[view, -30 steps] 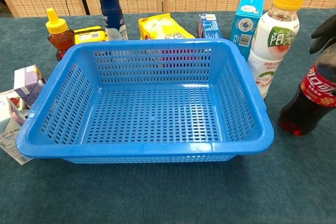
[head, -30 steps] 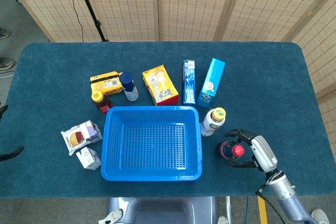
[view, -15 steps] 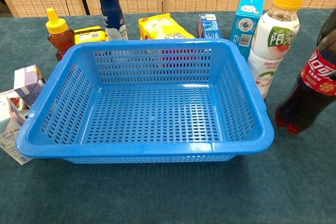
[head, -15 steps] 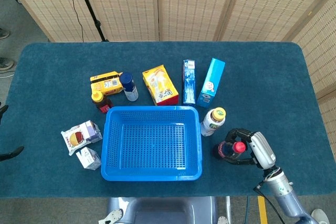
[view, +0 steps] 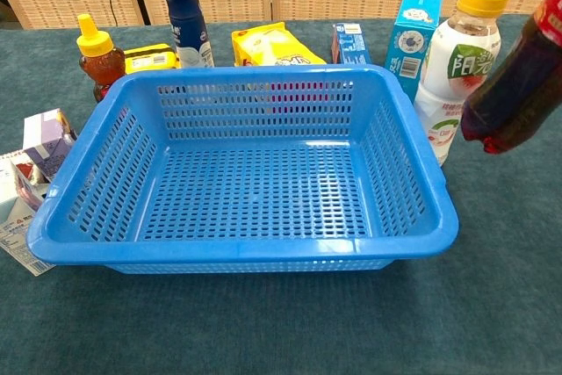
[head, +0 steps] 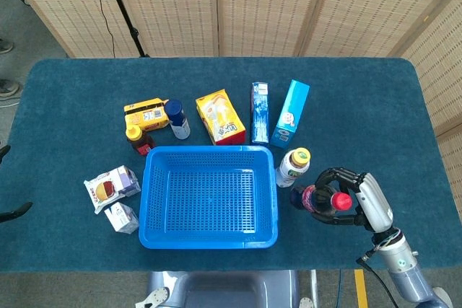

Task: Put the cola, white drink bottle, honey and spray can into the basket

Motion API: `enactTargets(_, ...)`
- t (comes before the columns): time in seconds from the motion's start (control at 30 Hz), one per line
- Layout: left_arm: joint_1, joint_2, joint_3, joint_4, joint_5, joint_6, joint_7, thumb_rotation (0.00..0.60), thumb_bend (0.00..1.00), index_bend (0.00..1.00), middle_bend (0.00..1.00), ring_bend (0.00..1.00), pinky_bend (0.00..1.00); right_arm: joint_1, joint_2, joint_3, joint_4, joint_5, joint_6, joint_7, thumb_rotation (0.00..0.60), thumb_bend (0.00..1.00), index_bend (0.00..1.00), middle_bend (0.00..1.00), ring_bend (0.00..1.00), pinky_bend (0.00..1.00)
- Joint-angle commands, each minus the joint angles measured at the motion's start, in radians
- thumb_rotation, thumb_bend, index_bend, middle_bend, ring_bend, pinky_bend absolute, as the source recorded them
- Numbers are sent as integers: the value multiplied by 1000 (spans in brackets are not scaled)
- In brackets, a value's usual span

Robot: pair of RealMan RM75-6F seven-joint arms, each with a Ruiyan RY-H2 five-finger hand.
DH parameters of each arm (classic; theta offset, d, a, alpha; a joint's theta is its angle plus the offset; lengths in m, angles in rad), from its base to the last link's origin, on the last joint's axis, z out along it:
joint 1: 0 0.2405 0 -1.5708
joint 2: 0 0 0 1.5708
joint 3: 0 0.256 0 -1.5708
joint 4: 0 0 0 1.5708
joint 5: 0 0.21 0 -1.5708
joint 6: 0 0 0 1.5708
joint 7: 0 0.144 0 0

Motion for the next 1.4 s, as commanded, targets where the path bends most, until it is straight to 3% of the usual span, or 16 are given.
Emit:
enactTargets(0.03,-1,0,1,0,1,-2,0,600,62,0,0,0,0,50,98,34,-159,0,-61,-38,600,926,597,608,617,795)
enactTargets(0.13,-1,0,1,0,1,-3,2,600,62,0,0,0,0,85,139,62,-248,16,-108,-62,600,926,597,608,617,795)
enactTargets(0.27,-4,2,-3,3,-9,-9,-6,600,61,0,0,0,0,180,158,141,-380,92,-226,-119,600,926,598,608,617,795)
enactTargets(0.43,-7,2,-3,5,-11,-14,-7,600,62,0,0,0,0,261,100,171,-384,141,-325,-158,600,926,599,608,617,795)
enactTargets(0.9,-16,3,-9,11,-28,-31,-12,600,62,0,0,0,0,458,-56,148,-264,121,-553,-144,600,929,599,608,617,795)
enactTargets(1.13,-20,4,-12,14,-35,-38,-15,600,62,0,0,0,0,485,-96,123,-236,115,-571,-179,600,929,599,608,617,795)
enactTargets(1.4,-21,5,-11,14,-33,-40,-18,600,62,0,0,0,0,478,-128,57,-159,65,-554,-246,600,926,577,593,596,790)
